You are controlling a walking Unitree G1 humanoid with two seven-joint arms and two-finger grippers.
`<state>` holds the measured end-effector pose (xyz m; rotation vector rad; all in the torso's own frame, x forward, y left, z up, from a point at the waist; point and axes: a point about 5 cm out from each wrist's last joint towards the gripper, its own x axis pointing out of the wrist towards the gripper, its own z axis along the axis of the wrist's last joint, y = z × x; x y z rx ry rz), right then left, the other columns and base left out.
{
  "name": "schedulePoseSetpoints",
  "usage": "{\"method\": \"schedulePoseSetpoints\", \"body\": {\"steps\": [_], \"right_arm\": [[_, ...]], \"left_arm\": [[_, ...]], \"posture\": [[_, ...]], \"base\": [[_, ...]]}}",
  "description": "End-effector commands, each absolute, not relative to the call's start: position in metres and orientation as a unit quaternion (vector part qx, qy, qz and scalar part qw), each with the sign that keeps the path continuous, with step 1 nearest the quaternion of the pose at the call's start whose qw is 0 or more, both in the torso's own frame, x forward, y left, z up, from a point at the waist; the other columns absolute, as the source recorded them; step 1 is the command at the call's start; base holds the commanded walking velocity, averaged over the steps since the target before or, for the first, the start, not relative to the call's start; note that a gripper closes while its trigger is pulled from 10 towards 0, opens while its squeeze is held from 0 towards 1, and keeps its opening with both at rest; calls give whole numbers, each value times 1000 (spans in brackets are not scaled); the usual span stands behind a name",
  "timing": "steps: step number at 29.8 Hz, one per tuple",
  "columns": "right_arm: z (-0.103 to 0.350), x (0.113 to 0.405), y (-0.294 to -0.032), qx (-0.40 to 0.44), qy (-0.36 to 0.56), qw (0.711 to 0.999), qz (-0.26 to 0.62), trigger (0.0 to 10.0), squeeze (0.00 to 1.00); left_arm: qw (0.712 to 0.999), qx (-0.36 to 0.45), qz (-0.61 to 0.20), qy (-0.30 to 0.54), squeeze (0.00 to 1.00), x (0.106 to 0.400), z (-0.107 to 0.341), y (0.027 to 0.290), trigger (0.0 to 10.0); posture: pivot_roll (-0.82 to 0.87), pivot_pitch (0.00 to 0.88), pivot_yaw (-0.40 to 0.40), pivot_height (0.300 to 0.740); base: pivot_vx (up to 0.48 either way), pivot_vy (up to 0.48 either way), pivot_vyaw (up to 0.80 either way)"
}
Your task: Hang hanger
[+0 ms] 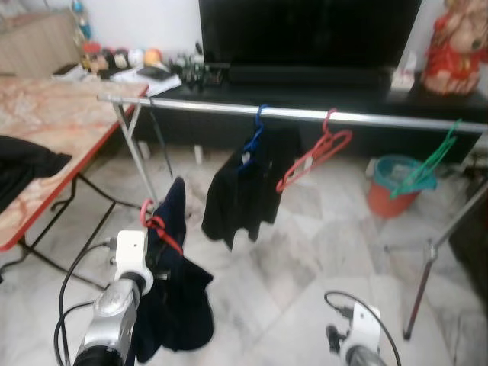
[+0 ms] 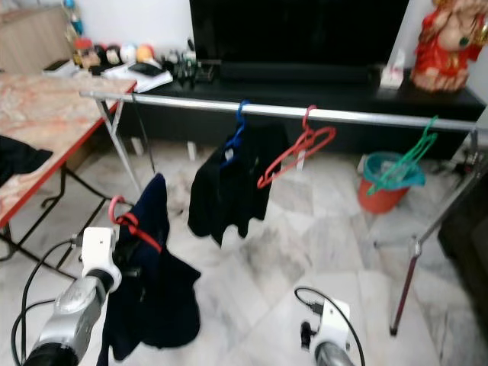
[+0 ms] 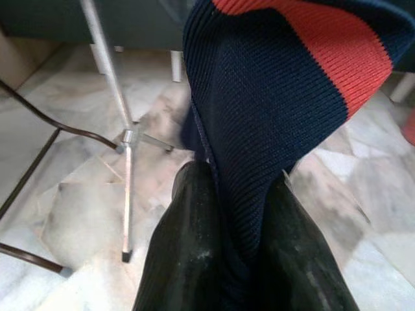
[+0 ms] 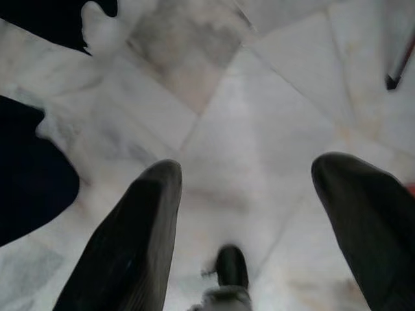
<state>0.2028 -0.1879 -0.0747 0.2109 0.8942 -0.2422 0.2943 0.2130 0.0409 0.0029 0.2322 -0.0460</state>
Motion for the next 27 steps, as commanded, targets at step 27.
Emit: {"method": "schedulePoseSetpoints", "body": {"steps": [27], "right_arm": [[-77, 201, -177, 100, 439, 889, -88, 10000, 0]], "left_arm": [[996, -5, 12, 93, 0, 295, 47, 220, 10000]], "posture": [[52, 0, -14, 740]], "base": [[87, 68, 0]]}}
